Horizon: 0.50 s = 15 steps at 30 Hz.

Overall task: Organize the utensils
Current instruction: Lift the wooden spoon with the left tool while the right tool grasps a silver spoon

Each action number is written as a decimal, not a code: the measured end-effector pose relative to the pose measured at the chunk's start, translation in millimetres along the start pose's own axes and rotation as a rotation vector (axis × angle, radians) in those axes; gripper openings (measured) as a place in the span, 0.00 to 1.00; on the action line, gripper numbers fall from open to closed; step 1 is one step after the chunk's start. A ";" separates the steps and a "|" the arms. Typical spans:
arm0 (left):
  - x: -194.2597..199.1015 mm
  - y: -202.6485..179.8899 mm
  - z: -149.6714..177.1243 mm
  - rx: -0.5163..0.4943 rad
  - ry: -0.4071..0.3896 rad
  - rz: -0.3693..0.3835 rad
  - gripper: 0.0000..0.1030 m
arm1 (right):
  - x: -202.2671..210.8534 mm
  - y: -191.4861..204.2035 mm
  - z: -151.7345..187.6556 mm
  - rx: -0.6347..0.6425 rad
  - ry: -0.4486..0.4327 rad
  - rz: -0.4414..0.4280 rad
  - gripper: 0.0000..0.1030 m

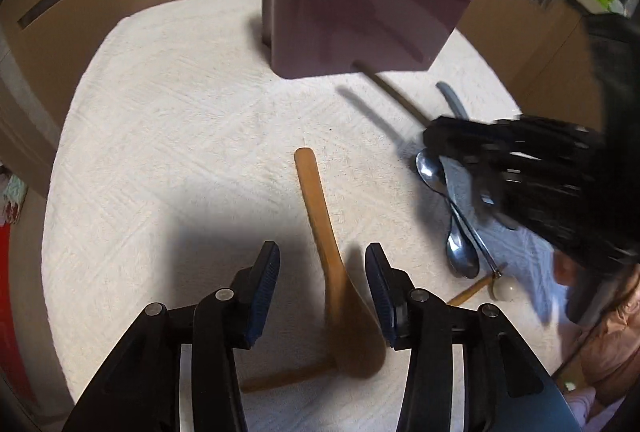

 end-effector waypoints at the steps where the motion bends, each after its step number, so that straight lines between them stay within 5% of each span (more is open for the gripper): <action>1: -4.7 0.2 -6.1 -0.008 0.027 0.009 0.40 | 8.9 -3.0 0.7 -0.015 -0.017 -0.012 0.10; 4: -18.9 -1.8 -21.7 -0.027 0.099 -0.005 0.27 | 34.8 -12.1 3.7 -0.048 -0.066 -0.019 0.11; 5: -21.4 -4.4 -26.6 -0.050 0.105 -0.021 0.16 | 41.2 -15.3 5.6 -0.056 -0.078 -0.016 0.11; 8: -25.6 -10.3 -33.5 -0.070 0.098 -0.042 0.11 | 54.5 -23.9 9.6 -0.073 -0.110 0.009 0.11; 15: 34.3 -20.1 -26.3 -0.003 -0.263 -0.045 0.11 | 87.4 -36.9 11.5 -0.164 -0.228 -0.028 0.11</action>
Point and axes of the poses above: each gripper's, at about its wrist camera, not at the fingertips, and x roughly against the way its jaws point, y to its left, z to its underside, the point moved 3 cm from there along -x, roughly the way its jaws point, and after that the axes turned 9 degrees about -x, right-handed, at the moved point
